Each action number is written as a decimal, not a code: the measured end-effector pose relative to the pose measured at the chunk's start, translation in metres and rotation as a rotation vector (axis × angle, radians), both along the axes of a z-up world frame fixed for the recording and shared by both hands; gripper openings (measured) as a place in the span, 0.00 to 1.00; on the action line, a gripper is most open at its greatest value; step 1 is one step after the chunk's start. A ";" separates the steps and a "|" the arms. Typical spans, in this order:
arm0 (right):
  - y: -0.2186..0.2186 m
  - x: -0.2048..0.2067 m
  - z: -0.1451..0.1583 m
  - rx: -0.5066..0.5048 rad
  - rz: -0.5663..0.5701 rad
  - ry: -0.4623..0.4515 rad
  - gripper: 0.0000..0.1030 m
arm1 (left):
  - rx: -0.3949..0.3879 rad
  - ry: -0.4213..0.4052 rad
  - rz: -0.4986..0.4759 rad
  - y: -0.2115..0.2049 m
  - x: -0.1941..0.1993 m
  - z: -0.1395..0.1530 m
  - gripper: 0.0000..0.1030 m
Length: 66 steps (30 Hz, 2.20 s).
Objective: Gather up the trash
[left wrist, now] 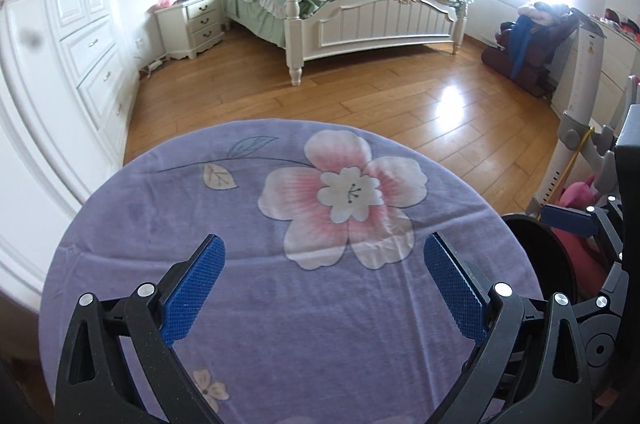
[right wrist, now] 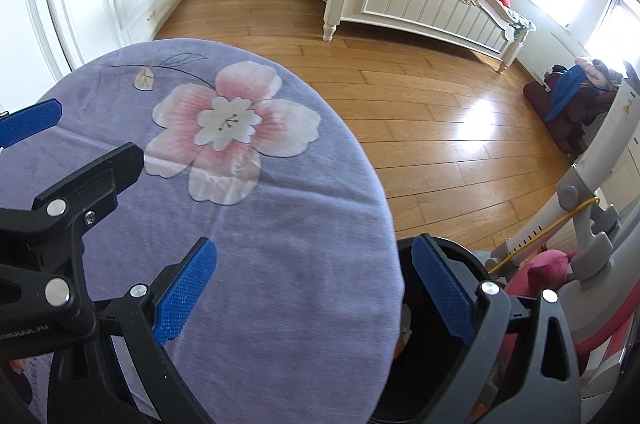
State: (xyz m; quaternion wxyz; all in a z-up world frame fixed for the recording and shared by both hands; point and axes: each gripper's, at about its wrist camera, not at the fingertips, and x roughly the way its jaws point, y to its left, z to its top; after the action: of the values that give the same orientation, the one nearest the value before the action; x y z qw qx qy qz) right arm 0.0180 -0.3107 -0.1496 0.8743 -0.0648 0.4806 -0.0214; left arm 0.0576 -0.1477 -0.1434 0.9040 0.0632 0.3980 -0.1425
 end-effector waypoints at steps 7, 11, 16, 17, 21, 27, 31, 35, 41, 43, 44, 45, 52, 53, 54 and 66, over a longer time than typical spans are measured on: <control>0.024 0.005 -0.002 0.016 0.017 0.000 0.94 | -0.002 -0.007 0.032 0.020 0.003 0.001 0.95; 0.038 0.008 -0.004 0.025 0.028 0.004 0.94 | 0.000 -0.008 0.053 0.033 0.005 -0.002 0.95; 0.052 0.010 -0.008 0.038 0.035 0.008 0.94 | -0.011 -0.001 0.084 0.050 0.007 -0.005 0.95; 0.054 0.010 -0.008 0.038 0.034 0.008 0.94 | -0.012 0.000 0.089 0.052 0.008 -0.006 0.95; 0.062 0.013 -0.011 0.048 0.031 0.015 0.94 | -0.007 -0.002 0.104 0.063 0.011 -0.008 0.95; 0.075 0.019 -0.012 0.056 0.039 0.014 0.94 | 0.007 -0.008 0.123 0.077 0.014 -0.011 0.95; 0.083 0.021 -0.013 0.068 0.037 0.008 0.94 | 0.003 -0.005 0.137 0.086 0.019 -0.015 0.95; 0.090 0.023 -0.017 0.076 0.032 0.008 0.94 | 0.002 0.004 0.151 0.093 0.025 -0.021 0.95; 0.095 0.028 -0.023 0.084 0.007 0.003 0.94 | 0.010 0.008 0.166 0.106 0.030 -0.032 0.95; 0.095 0.029 -0.025 0.087 -0.001 0.001 0.94 | 0.008 0.014 0.172 0.109 0.032 -0.035 0.95; 0.096 0.030 -0.026 0.086 -0.006 -0.002 0.94 | 0.005 0.017 0.175 0.110 0.034 -0.037 0.95; 0.096 0.032 -0.027 0.085 -0.010 -0.004 0.94 | 0.003 0.019 0.178 0.112 0.035 -0.039 0.95; 0.099 0.040 -0.038 0.094 -0.037 0.000 0.95 | 0.012 0.036 0.186 0.116 0.041 -0.052 0.95; 0.100 0.041 -0.041 0.096 -0.040 0.006 0.95 | 0.012 0.038 0.187 0.117 0.041 -0.054 0.95; 0.100 0.042 -0.043 0.100 -0.041 0.014 0.95 | 0.014 0.042 0.189 0.117 0.042 -0.055 0.95; 0.098 0.030 -0.056 0.147 -0.062 -0.063 0.95 | -0.059 0.111 0.272 0.137 0.049 -0.083 0.95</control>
State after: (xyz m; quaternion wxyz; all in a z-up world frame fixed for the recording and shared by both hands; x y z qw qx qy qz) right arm 0.0480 -0.2125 -0.2058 0.8903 0.0152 0.4549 -0.0150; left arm 0.1064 -0.0108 -0.2266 0.8932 -0.0259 0.4477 -0.0338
